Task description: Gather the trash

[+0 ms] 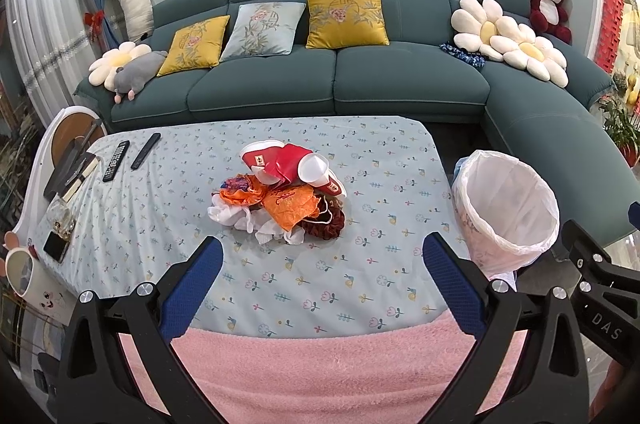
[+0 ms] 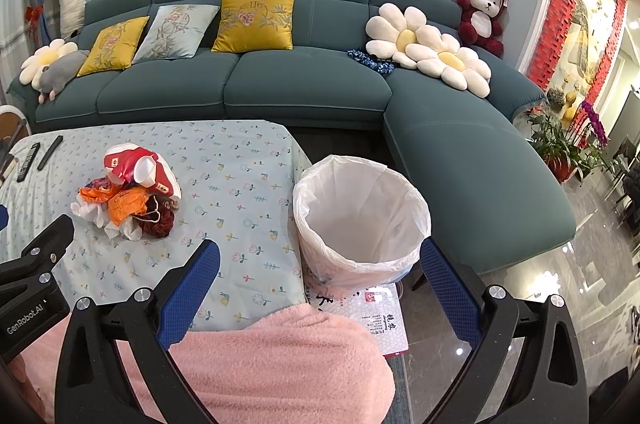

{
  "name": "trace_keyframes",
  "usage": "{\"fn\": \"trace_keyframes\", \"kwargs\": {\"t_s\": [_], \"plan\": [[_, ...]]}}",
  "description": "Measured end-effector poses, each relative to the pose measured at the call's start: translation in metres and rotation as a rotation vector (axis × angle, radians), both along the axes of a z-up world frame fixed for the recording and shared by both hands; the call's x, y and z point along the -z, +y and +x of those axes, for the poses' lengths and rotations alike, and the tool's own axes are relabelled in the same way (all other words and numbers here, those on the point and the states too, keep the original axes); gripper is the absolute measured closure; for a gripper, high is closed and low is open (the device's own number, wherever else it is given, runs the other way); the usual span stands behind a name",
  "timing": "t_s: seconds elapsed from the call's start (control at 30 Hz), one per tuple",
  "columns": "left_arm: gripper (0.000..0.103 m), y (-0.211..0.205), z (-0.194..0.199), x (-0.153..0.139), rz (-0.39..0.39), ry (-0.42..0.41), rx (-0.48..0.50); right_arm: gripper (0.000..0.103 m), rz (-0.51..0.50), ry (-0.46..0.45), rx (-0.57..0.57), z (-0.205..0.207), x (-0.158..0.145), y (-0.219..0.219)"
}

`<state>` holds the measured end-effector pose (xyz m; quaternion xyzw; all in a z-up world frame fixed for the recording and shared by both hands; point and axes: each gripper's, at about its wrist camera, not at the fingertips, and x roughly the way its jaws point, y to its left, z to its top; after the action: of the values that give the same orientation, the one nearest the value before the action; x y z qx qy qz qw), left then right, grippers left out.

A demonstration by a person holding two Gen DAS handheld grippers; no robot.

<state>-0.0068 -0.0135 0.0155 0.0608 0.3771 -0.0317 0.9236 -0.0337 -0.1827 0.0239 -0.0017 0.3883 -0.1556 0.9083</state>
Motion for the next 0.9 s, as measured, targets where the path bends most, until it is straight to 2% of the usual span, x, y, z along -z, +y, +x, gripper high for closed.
{"fn": "trace_keyframes", "kwargs": {"t_s": [0.9], "plan": [[0.008, -0.0020, 0.0010, -0.0038, -0.010, -0.001, 0.007, 0.008, -0.004, 0.000, 0.001, 0.0018, -0.0014, -0.0010]]}}
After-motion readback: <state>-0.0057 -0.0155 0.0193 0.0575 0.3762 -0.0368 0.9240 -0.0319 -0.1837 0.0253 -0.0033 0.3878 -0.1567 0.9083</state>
